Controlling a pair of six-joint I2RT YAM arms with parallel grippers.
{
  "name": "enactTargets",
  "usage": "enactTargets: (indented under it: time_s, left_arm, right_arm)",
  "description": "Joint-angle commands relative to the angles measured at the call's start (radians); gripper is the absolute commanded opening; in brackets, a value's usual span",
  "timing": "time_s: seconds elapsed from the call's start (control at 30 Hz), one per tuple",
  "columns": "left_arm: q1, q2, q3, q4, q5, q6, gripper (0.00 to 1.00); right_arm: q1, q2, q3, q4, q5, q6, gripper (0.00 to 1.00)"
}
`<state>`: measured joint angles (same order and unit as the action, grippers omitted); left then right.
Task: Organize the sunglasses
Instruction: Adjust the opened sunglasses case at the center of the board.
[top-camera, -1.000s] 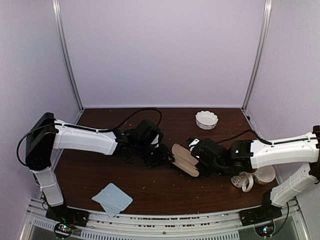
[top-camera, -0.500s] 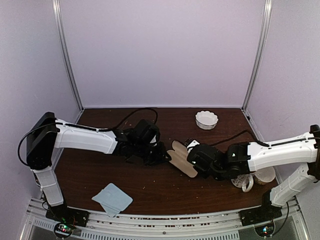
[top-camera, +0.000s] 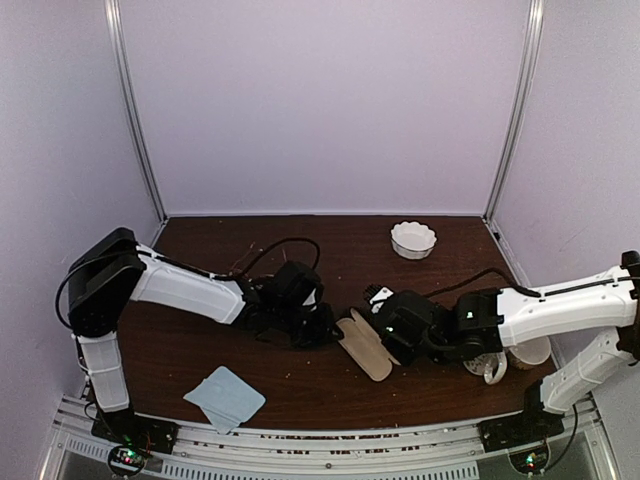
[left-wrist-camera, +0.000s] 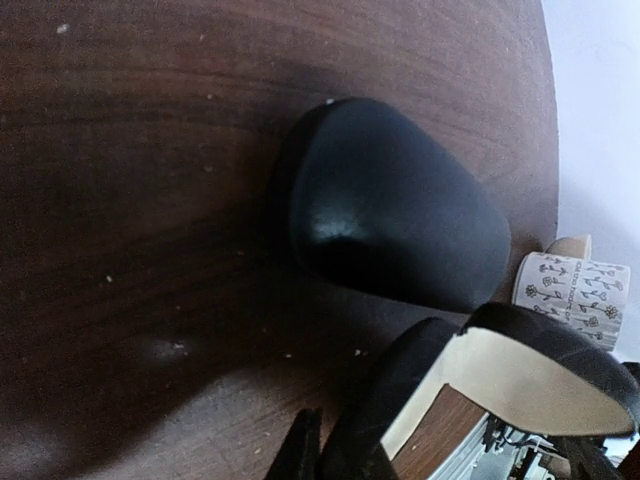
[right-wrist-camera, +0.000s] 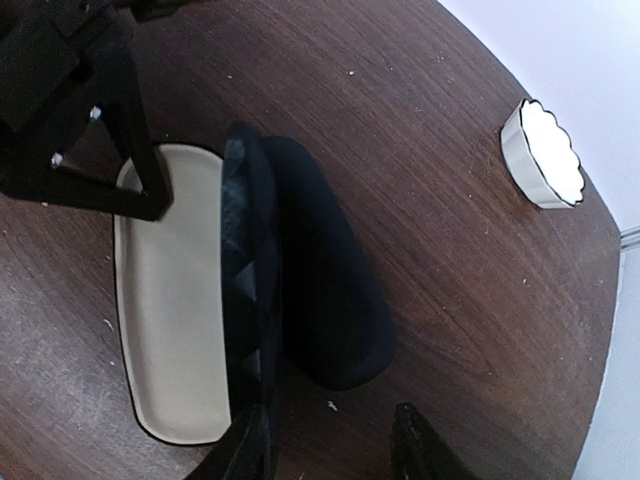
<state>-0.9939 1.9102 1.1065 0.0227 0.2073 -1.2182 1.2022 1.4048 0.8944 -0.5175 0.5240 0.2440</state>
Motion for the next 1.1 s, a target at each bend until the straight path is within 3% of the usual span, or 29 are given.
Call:
enactTargets:
  time_s: [0.0,0.13,0.47,0.83,1.07]
  left_arm:
    - [-0.010,0.042,-0.029,0.114,0.024,-0.028,0.02]
    - [-0.011,0.071,-0.039,0.176,0.021,-0.076,0.02]
    - [-0.011,0.107,-0.088,0.292,-0.034,-0.220,0.04]
    - [-0.011,0.130,-0.140,0.327,-0.095,-0.305,0.11]
    - [-0.011,0.130,-0.147,0.322,-0.094,-0.306,0.28]
  right_arm:
    - [0.002,-0.060,-0.020,0.058,-0.052,0.059,0.45]
    - [0.002,-0.078,-0.026,0.076,-0.074,0.081,0.50]
    - [0.003,-0.084,-0.065,0.095,-0.096,0.104,0.50]
    - [0.003,-0.112,-0.156,0.216,-0.315,0.097,0.21]
    - [0.003,-0.037,-0.165,0.283,-0.415,0.090,0.22]
